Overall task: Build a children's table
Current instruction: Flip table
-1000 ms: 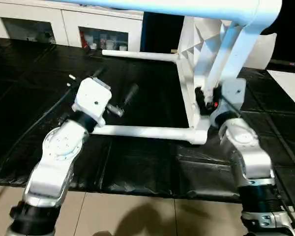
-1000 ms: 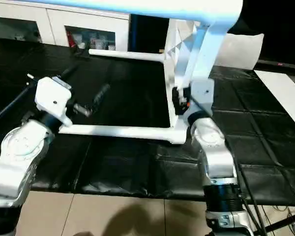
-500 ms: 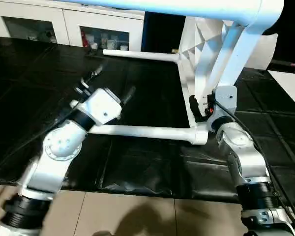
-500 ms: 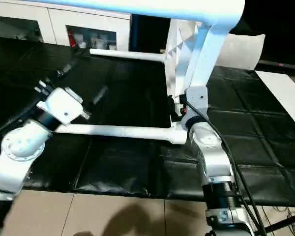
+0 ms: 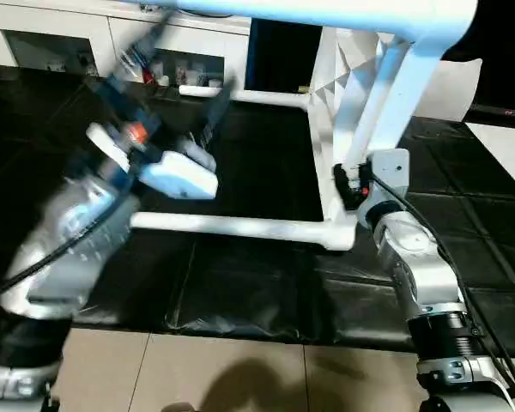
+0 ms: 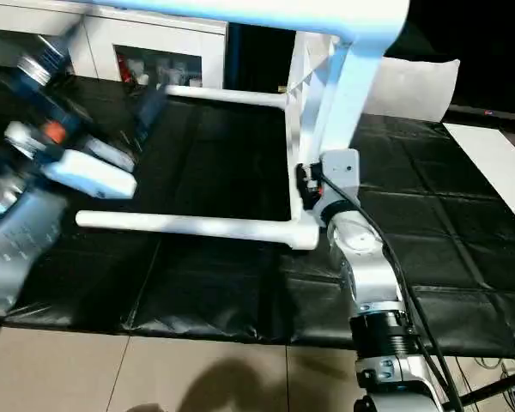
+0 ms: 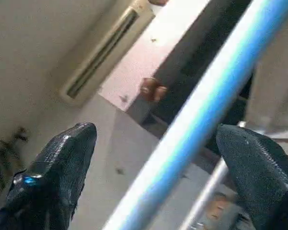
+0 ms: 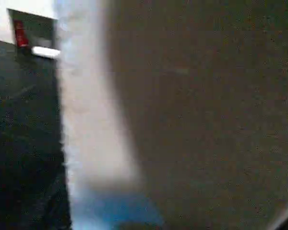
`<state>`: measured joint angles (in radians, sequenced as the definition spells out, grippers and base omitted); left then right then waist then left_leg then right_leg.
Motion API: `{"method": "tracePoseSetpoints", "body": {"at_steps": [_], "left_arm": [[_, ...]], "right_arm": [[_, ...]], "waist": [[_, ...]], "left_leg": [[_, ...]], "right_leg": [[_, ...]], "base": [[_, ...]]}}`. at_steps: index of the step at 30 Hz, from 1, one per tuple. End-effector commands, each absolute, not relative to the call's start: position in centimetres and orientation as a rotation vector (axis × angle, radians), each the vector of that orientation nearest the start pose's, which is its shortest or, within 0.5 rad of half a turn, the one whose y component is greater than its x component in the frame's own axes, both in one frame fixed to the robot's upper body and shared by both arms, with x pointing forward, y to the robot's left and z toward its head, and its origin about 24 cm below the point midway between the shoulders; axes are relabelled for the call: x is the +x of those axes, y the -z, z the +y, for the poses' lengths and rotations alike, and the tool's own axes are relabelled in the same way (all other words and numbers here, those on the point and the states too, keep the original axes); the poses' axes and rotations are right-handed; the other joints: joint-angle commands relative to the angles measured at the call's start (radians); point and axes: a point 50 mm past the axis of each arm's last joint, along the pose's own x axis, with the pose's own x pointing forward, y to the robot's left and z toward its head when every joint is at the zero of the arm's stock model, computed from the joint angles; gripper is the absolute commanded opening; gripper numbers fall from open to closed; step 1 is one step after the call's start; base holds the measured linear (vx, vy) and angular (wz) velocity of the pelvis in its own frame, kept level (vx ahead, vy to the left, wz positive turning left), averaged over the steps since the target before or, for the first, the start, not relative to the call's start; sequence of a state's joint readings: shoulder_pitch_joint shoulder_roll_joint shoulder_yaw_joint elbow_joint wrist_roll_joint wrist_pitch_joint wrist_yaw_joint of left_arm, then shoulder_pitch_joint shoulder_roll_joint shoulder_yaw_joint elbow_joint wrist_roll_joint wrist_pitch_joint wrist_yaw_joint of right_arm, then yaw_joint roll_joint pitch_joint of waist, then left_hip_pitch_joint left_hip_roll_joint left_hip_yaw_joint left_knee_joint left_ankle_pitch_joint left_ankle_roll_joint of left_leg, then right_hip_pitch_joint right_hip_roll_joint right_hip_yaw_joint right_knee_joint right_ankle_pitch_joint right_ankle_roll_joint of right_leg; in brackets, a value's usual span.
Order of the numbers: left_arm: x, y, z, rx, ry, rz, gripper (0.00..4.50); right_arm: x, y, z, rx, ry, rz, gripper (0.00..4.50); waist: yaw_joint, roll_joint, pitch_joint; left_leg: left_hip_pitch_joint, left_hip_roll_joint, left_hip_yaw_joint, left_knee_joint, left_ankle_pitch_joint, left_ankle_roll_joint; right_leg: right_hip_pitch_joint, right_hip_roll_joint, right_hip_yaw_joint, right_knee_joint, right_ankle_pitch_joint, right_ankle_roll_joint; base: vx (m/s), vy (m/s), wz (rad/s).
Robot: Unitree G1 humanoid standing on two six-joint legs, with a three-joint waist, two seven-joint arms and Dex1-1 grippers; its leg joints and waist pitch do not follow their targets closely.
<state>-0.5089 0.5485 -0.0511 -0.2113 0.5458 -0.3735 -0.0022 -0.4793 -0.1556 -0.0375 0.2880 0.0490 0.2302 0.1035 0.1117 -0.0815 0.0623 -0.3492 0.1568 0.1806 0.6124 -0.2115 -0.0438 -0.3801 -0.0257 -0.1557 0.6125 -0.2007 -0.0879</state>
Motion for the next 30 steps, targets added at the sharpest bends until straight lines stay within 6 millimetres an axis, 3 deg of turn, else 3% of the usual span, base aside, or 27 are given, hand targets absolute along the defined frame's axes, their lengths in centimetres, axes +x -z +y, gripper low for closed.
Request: {"method": "tracePoseSetpoints", "body": {"at_steps": [1,5,7,8,9,11,16,17,23,25,26,30], "left_arm": [[27.4,-25.5,14.7,1.134,0.093,-1.08,4.5],[29.1,-25.8,15.6,1.198,0.055,-0.986,4.5],[29.9,-25.8,16.2,1.226,0.048,-0.932,4.5],[30.4,-25.9,16.7,1.245,0.048,-0.89,4.5],[30.6,-26.0,16.9,1.251,0.045,-0.886,4.5],[30.8,-26.2,17.1,1.26,0.039,-0.876,4.5],[31.5,-26.6,17.3,1.3,0.063,-0.844,4.5],[31.7,-26.8,17.3,1.289,0.064,-0.841,4.23],[31.8,-27.4,17.3,1.249,0.077,-0.852,4.03],[31.8,-27.4,17.2,1.246,0.086,-0.854,3.77],[31.7,-27.4,17.1,1.245,0.097,-0.855,3.72],[31.9,-26.9,16.7,1.246,0.165,-0.823,3.38]], "right_arm": [[34.3,-9.7,-15.2,-0.123,-0.167,0.037,2.37],[34.3,-9.8,-14.9,-0.146,-0.178,0.028,2.08],[34.2,-9.9,-14.8,-0.158,-0.181,0.023,2.04],[34.3,-10.2,-14.9,-0.178,-0.182,0.013,2.01],[34.3,-10.4,-14.9,-0.19,-0.179,0.009,2.01],[34.3,-10.6,-15.0,-0.208,-0.174,0.006,2.01],[34.4,-11.0,-15.1,-0.249,-0.176,-0.007,2.0],[34.4,-11.1,-15.1,-0.259,-0.182,-0.012,2.0],[34.4,-11.8,-15.5,-0.308,-0.152,-0.011,2.0],[34.4,-11.9,-15.7,-0.327,-0.14,-0.005,2.0],[34.4,-12.0,-15.9,-0.338,-0.134,-0.003,2.0],[34.6,-12.8,-16.7,-0.407,-0.131,-0.008,2.0]], "waist": [[0.006,0.012,-0.066],[0.005,0.01,-0.067],[0.008,0.02,-0.067],[0.008,0.017,-0.068],[0.009,0.022,-0.068],[0.009,0.021,-0.07],[0.012,0.019,-0.068],[0.012,0.021,-0.068],[0.013,0.02,-0.069],[0.014,0.021,-0.069],[0.014,0.026,-0.069],[0.019,0.021,-0.066]], "left_leg": [[0.001,0.098,-0.053,-0.066,-0.068,0.026],[0.001,0.096,-0.052,-0.065,-0.062,0.03],[0.003,0.096,-0.054,-0.066,-0.066,0.027],[0.004,0.099,-0.055,-0.067,-0.067,0.026],[0.005,0.099,-0.056,-0.068,-0.066,0.025],[0.005,0.105,-0.057,-0.068,-0.06,0.019],[0.004,0.099,-0.054,-0.068,-0.059,0.021],[0.004,0.102,-0.055,-0.068,-0.06,0.019],[0.004,0.103,-0.055,-0.068,-0.055,0.019],[0.003,0.103,-0.054,-0.067,-0.048,0.019],[0.003,0.102,-0.053,-0.067,-0.051,0.019],[0.002,0.094,-0.049,-0.065,-0.047,0.029]], "right_leg": [[0.058,-0.163,0.105,-0.076,-0.2,0.018],[0.057,-0.164,0.105,-0.076,-0.206,0.024],[0.056,-0.165,0.104,-0.077,-0.208,0.023],[0.056,-0.165,0.104,-0.076,-0.196,0.02],[0.054,-0.165,0.105,-0.075,-0.188,0.015],[0.056,-0.168,0.106,-0.068,-0.149,-0.008],[0.058,-0.17,0.108,-0.071,-0.158,-0.013],[0.058,-0.171,0.107,-0.071,-0.161,-0.013],[0.059,-0.171,0.108,-0.068,-0.151,-0.02],[0.058,-0.172,0.108,-0.068,-0.145,-0.021],[0.058,-0.171,0.109,-0.07,-0.146,-0.021],[0.059,-0.167,0.108,-0.073,-0.185,-0.004]], "base": [[0.0,0.0,0.0],[0.0,0.0,0.0],[0.0,0.0,0.0],[0.0,0.0,0.0],[0.0,0.0,0.0],[0.0,0.0,0.0],[0.0,0.0,0.0],[0.0,0.0,0.0],[0.0,0.0,0.0],[0.0,0.0,0.0],[0.0,0.0,0.0],[0.0,0.0,0.0]]}}
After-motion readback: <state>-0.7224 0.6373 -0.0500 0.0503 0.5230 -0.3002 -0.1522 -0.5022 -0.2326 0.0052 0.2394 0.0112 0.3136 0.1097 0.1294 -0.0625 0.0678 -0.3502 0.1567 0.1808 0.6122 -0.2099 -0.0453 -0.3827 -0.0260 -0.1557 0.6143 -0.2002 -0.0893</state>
